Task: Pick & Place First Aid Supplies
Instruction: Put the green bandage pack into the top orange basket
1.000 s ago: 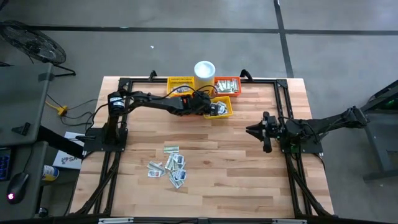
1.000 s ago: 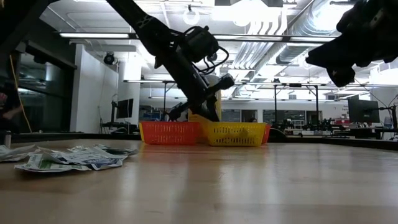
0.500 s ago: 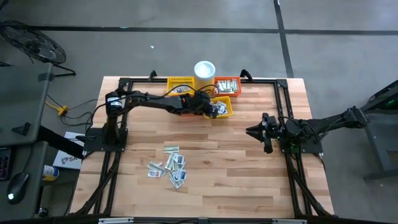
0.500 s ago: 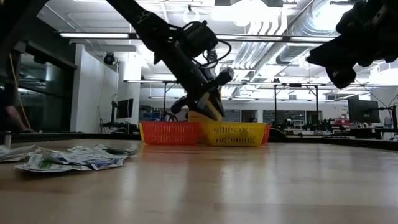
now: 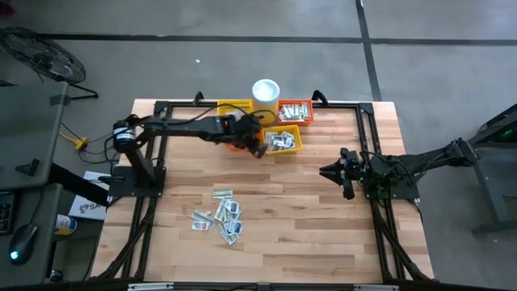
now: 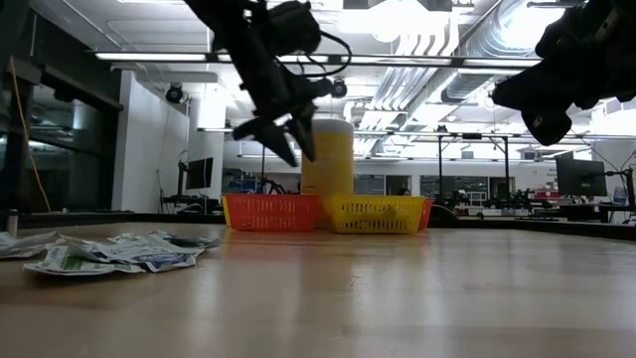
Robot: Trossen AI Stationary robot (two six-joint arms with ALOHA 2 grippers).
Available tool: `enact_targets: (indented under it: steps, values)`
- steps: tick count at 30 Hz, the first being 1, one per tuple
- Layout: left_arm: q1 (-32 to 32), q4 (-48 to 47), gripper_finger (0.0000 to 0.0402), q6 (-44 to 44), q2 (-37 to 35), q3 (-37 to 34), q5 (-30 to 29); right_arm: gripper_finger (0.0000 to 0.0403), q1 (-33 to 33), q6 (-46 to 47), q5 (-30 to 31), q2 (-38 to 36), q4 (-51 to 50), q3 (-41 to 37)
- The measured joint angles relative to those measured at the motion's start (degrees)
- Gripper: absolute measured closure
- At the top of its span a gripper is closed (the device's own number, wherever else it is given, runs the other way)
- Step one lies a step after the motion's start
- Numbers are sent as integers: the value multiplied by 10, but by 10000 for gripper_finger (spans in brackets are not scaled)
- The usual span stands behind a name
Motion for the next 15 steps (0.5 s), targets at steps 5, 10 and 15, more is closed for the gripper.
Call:
enact_targets:
  steps: [5, 10, 15]
  values:
    - [-28, -36, 229, -35, -53, -62, -13, 332, 0, 0, 0, 0, -2, 0]
    - [-66, -34, 229, -149, -125, -161, -25, 332, 0, 0, 0, 0, -1, 0]
    - [-123, -38, 229, -284, -190, -246, -38, 332, 0, 0, 0, 0, -2, 0]
